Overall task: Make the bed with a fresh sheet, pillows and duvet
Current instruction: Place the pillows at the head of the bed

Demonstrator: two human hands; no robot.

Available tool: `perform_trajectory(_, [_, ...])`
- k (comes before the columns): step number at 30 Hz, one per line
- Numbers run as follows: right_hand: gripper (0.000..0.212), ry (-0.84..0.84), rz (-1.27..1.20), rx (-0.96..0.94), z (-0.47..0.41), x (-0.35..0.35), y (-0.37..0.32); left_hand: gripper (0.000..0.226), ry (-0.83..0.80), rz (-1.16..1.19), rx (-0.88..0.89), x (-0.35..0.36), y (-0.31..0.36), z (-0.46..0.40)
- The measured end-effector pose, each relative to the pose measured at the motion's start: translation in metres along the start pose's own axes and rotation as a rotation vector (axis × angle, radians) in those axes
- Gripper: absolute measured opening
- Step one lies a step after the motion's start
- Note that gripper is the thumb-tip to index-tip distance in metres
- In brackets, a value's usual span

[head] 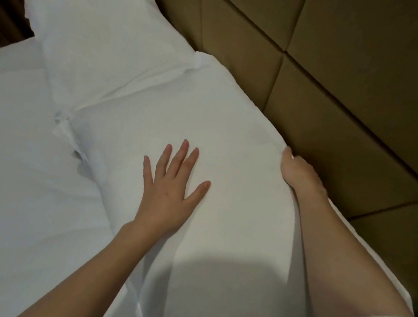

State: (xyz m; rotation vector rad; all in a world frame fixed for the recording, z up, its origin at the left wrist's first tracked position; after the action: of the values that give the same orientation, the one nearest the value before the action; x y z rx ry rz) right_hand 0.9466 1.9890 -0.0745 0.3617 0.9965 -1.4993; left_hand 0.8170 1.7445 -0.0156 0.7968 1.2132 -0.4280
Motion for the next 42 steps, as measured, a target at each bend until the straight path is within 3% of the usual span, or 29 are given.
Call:
perform_trajectory(1, [0.059,-0.01,0.063,0.118,-0.006,-0.007,0.006,0.075,0.008,-0.001,-0.009,-0.002,-0.005,-0.006])
perform_trajectory(3, [0.043,0.116,0.307,0.049,-0.009,-0.025,-0.027,0.073,0.045,0.017,-0.036,-0.008,-0.014,-0.017])
perform_trajectory(5, [0.035,0.341,0.349,-0.361,-0.001,-0.024,-0.098,0.069,0.102,0.034,-0.054,-0.012,-0.019,-0.026])
perform_trajectory(6, [0.038,0.354,0.253,-0.647,0.013,-0.009,-0.133,0.067,0.125,0.036,-0.053,-0.013,-0.019,-0.028])
perform_trajectory(8, [0.046,0.164,0.274,-1.117,0.04,0.035,-0.176,0.062,0.162,0.036,-0.048,-0.012,-0.018,-0.03])
perform_trajectory(9, [0.051,0.068,0.368,-1.185,0.032,0.049,-0.182,0.061,0.178,0.038,-0.052,-0.01,-0.017,-0.029])
perform_trajectory(10, [0.055,0.024,0.448,-1.119,0.006,0.051,-0.181,0.059,0.189,0.038,-0.051,-0.008,-0.017,-0.029])
perform_trajectory(13, [0.053,0.066,0.37,-0.535,-0.069,0.01,-0.166,0.054,0.256,0.045,-0.029,-0.003,-0.016,-0.025])
perform_trajectory(14, [0.046,0.088,0.346,-0.434,-0.073,-0.001,-0.173,0.054,0.275,0.053,-0.035,-0.002,-0.017,-0.025])
perform_trajectory(16, [0.041,0.269,0.305,-0.569,-0.046,-0.008,-0.217,0.054,0.272,0.066,-0.057,0.002,-0.02,-0.027])
perform_trajectory(18, [0.051,0.359,0.142,-0.937,0.009,0.003,-0.262,0.054,0.257,0.058,-0.058,0.005,-0.021,-0.028])
perform_trajectory(20, [0.053,0.154,0.342,-1.336,0.041,0.052,-0.276,0.054,0.239,0.037,-0.047,0.007,-0.022,-0.03])
perform_trajectory(21, [0.053,0.036,0.505,-1.384,0.031,0.074,-0.267,0.054,0.234,0.03,-0.044,0.006,-0.022,-0.031])
perform_trajectory(23, [0.057,0.052,0.483,-1.066,-0.029,0.065,-0.249,0.053,0.225,0.036,-0.035,0.007,-0.022,-0.034])
perform_trajectory(25, [0.055,0.173,0.201,-0.534,-0.078,0.027,-0.217,0.053,0.224,0.052,-0.047,0.007,-0.023,-0.035])
perform_trajectory(26, [0.053,0.199,0.144,-0.384,-0.08,0.019,-0.204,0.054,0.22,0.057,-0.053,0.007,-0.023,-0.034])
perform_trajectory(27, [0.05,0.251,0.175,-0.355,-0.072,0.014,-0.199,0.054,0.217,0.06,-0.054,0.008,-0.023,-0.033])
perform_trajectory(29, [0.045,0.4,0.297,-0.596,-0.04,0.014,-0.214,0.054,0.233,0.054,-0.054,0.008,-0.023,-0.03])
perform_trajectory(30, [0.044,0.422,0.327,-0.739,-0.027,0.018,-0.223,0.054,0.243,0.049,-0.054,0.009,-0.023,-0.028])
perform_trajectory(32, [0.044,0.372,0.354,-0.837,-0.029,0.018,-0.239,0.053,0.248,0.046,-0.052,0.009,-0.02,-0.026])
perform_trajectory(37, [0.048,0.261,0.492,-0.857,-0.069,0.033,-0.297,0.049,0.31,0.073,-0.019,-0.009,-0.028,-0.042])
perform_trajectory(42, [0.056,0.076,0.571,-0.759,-0.121,0.066,-0.312,0.056,0.273,-0.014,-0.148,-0.033,-0.073,-0.119])
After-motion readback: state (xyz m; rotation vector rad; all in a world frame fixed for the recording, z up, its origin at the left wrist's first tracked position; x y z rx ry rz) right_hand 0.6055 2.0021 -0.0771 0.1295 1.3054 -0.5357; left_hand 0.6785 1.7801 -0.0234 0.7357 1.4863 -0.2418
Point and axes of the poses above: each hand's wrist, its own z-axis away from the middle knuckle, its own x-axis out of the palm, y = z × x, the point moved 9 cm from there along -z, towards the middle knuckle
